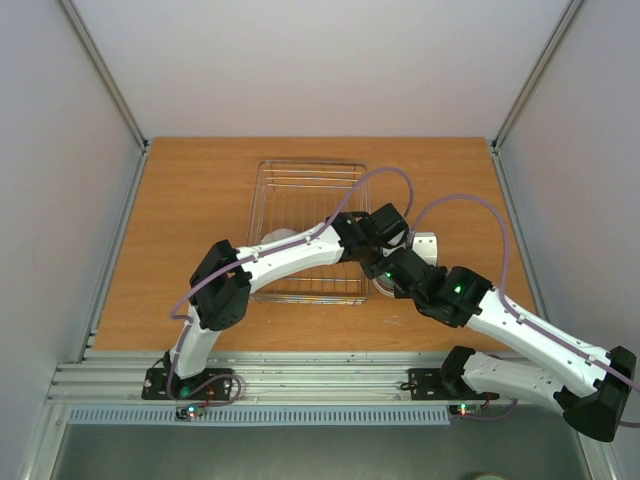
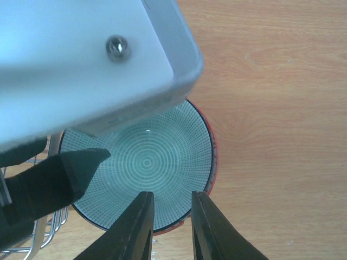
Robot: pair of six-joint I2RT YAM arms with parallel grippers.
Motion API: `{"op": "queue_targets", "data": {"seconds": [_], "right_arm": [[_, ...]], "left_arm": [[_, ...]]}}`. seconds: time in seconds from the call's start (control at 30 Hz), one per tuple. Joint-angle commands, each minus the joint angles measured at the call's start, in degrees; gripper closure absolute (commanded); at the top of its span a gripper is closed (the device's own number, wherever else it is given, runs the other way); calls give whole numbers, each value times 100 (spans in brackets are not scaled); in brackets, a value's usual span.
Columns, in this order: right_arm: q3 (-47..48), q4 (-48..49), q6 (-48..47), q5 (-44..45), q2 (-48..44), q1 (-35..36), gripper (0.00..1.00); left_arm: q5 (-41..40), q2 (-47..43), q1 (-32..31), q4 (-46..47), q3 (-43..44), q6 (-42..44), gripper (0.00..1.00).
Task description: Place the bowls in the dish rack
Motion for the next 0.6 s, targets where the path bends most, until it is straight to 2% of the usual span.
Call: {"op": "queue_targets", "data": {"seconds": [0.0,0.1,0.17,0.23,0.4,0.57], "right_arm": [[-25,112,-34,3,76,36,77],[-25,143,-35,-21,125,35,77],[-25,153,-34,-32,146,39,77],[-30,167,-34,-37,164,37,77],[-34,174,-52,-28,176,34,77],[-43,178,-51,-27,159,42,77]], "left_arm": [[-132,182,-2,-59,26,39,46],[-162,199,-2,-45,18,35,36],[-193,208,-2,-37,13,22,33],[-186,209,5,-26,2,21,34],[-96,267,5,-89,12,21,46],[-76,364,7,-157,52,5,42]]}}
